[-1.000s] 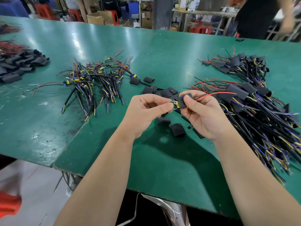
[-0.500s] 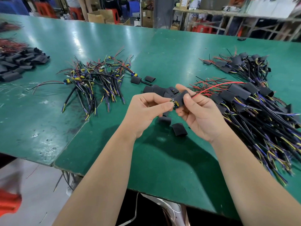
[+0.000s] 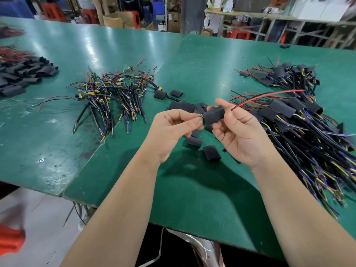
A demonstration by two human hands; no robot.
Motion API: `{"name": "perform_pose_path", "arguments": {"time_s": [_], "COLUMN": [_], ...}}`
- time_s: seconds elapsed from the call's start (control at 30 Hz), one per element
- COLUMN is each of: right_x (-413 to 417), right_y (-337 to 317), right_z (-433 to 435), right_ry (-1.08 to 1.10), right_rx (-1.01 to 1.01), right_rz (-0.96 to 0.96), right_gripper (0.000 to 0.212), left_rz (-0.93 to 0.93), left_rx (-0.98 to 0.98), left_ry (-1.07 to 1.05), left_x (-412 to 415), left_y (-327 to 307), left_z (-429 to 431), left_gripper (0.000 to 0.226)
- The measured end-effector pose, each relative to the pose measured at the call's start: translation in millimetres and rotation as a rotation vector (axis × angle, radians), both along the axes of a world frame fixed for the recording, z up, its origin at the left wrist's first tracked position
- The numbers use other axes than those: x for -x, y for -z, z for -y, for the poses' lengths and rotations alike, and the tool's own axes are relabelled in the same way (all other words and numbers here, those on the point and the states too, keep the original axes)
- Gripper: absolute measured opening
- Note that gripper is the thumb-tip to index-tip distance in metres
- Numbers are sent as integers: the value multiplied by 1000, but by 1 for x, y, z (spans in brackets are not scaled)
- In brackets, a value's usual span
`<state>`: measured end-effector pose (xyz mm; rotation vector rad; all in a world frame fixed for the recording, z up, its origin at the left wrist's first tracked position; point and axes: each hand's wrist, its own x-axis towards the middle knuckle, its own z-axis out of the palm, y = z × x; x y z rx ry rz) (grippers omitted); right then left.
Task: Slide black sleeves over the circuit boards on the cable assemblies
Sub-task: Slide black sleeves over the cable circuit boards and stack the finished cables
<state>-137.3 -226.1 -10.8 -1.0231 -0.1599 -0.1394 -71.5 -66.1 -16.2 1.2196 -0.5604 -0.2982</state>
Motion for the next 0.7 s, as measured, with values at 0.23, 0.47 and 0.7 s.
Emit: {"name": "perform_pose_path", "arguments": {"time_s": [0.23, 0.47, 0.7], "right_x": [0, -4, -4], "right_y": [2, 5, 5], "right_z": [1, -2, -7], "right_ry": [-57, 85, 158], "right_rx": [16, 130, 250], "right_rz": [-7, -17, -11], "right_gripper": [31, 25, 18], "left_rz": [-12, 74, 93], "left_rx": [40, -59, -85], "left_ry": [0, -48, -66], "left_x": [-4, 2, 3], "left_y": [1, 3, 2], "left_z": [-2, 2, 2], "left_gripper": [16, 14, 12]}}
